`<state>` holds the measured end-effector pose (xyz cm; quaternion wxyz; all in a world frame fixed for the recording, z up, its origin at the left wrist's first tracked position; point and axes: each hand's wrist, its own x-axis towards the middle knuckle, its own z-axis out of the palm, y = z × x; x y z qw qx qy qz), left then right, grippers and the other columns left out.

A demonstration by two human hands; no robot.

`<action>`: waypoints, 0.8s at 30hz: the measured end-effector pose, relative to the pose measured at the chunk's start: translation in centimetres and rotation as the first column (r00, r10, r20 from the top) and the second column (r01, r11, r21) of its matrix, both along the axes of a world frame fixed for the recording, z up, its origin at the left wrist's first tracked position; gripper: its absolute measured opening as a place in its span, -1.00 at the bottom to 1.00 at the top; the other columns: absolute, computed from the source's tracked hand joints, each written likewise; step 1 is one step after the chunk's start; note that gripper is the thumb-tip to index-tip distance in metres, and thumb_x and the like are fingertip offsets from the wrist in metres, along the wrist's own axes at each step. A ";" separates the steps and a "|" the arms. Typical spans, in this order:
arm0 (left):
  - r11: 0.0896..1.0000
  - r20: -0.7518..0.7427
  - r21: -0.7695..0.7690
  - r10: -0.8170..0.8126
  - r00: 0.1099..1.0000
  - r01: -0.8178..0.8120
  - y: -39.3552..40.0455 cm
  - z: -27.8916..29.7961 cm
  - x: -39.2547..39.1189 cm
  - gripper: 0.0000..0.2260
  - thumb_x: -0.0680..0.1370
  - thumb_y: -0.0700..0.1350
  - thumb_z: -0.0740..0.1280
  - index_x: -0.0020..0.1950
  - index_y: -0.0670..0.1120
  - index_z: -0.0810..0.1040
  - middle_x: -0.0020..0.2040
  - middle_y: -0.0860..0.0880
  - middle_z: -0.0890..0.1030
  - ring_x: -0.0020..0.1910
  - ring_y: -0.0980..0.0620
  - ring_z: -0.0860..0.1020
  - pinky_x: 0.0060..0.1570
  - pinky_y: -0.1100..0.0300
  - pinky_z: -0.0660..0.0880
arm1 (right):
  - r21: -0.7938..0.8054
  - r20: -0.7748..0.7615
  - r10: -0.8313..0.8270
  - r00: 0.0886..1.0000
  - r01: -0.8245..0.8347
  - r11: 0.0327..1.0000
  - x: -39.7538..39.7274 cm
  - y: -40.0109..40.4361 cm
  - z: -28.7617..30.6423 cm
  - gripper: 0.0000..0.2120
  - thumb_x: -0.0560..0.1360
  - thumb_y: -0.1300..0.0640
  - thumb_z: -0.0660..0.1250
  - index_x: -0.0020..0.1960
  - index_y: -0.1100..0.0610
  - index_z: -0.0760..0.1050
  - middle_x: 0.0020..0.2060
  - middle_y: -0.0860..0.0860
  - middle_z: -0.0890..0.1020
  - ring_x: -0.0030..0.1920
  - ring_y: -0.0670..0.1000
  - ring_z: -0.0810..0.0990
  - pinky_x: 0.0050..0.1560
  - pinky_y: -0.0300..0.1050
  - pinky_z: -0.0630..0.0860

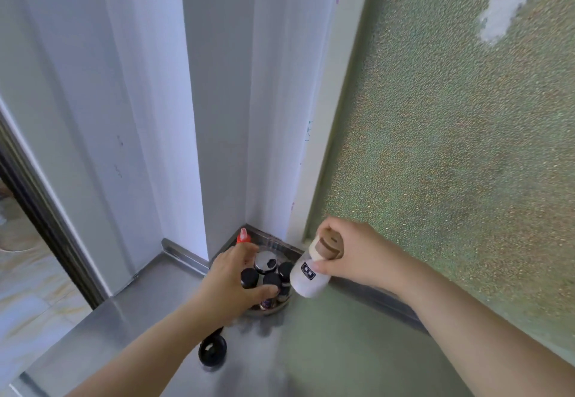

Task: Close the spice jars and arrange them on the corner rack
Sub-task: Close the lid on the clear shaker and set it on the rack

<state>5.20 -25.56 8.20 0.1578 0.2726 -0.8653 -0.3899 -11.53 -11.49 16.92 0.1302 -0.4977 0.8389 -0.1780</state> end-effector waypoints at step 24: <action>0.982 0.132 -0.174 0.091 0.987 -0.067 -4.4 -6.1 2.3 -0.65 0.50 -0.03 0.29 0.27 0.03 0.35 0.21 0.05 0.48 0.19 0.06 0.42 0.16 0.22 0.36 | 0.153 0.038 -0.119 0.992 0.112 0.982 -6.4 -12.1 -15.3 -0.33 0.46 0.12 0.38 0.47 0.11 0.16 0.30 0.20 0.40 0.30 0.20 0.40 0.30 0.01 0.33</action>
